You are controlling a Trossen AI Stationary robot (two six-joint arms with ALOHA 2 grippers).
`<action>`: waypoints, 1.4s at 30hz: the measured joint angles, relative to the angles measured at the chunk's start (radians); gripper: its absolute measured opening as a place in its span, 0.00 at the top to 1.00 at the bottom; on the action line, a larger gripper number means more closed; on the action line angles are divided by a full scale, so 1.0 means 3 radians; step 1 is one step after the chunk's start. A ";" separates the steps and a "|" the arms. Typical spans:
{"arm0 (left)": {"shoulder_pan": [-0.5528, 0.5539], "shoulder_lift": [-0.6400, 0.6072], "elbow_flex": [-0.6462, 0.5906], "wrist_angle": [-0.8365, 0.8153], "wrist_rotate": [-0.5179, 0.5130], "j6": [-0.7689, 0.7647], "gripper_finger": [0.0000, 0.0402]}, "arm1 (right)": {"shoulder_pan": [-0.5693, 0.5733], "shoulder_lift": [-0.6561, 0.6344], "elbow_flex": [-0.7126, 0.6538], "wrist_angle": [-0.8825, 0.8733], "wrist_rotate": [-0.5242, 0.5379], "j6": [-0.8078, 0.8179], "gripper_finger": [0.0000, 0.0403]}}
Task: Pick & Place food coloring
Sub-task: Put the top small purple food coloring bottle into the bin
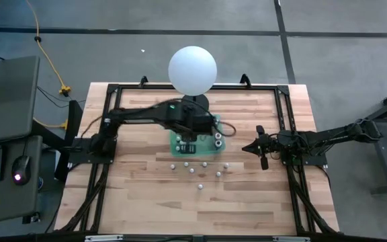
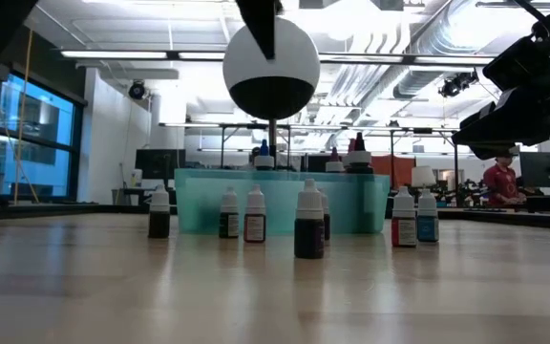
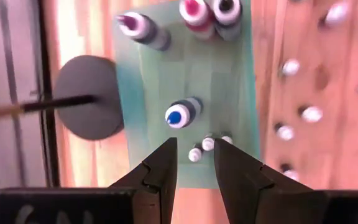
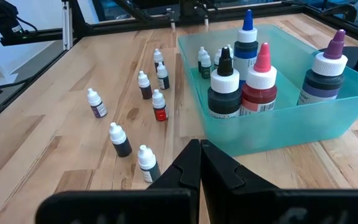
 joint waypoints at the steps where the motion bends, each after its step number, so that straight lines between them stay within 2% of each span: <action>1: -0.0001 -0.0093 -0.0007 0.0003 0.0002 -0.0145 0.75 | 0.0000 0.0000 0.0000 0.0000 0.0001 0.0000 1.00; 7: -0.0011 -0.0533 -0.0186 -0.0001 0.0178 -0.0997 0.75 | 0.0000 0.0000 0.0001 -0.0004 0.0000 0.0000 1.00; 12: -0.0095 -0.1013 -0.0650 0.0008 -0.0060 -0.1552 0.75 | 0.0000 0.0001 0.0000 0.0003 0.0001 0.0000 1.00; 20: -0.0272 -0.1954 -0.2047 0.0086 -0.0275 -0.2649 0.75 | -0.0001 0.0001 0.0001 0.0002 0.0000 0.0000 1.00; 23: -0.0366 -0.2328 -0.2672 0.0528 -0.0251 -0.3062 0.75 | 0.0000 0.0001 0.0000 0.0001 0.0000 0.0001 1.00; 27: -0.0474 -0.2748 -0.3484 0.1539 0.0002 -0.3501 0.75 | 0.0000 0.0001 0.0000 0.0001 0.0001 0.0000 1.00; 32: -0.0553 -0.2774 -0.4228 0.2323 0.0441 -0.4089 0.75 | 0.0000 0.0001 0.0000 0.0002 0.0001 0.0000 1.00; 35: -0.0551 -0.2606 -0.4459 0.2723 0.0915 -0.4275 0.75 | -0.0001 0.0001 0.0000 0.0003 0.0000 0.0000 1.00; 37: -0.0548 -0.2451 -0.4483 0.2811 0.1112 -0.4255 0.75 | -0.0001 0.0000 0.0000 -0.0006 0.0000 0.0000 1.00; 42: -0.0548 -0.2013 -0.4253 0.2865 0.1263 -0.3956 0.75 | -0.0001 -0.0003 0.0000 -0.0008 0.0000 0.0000 1.00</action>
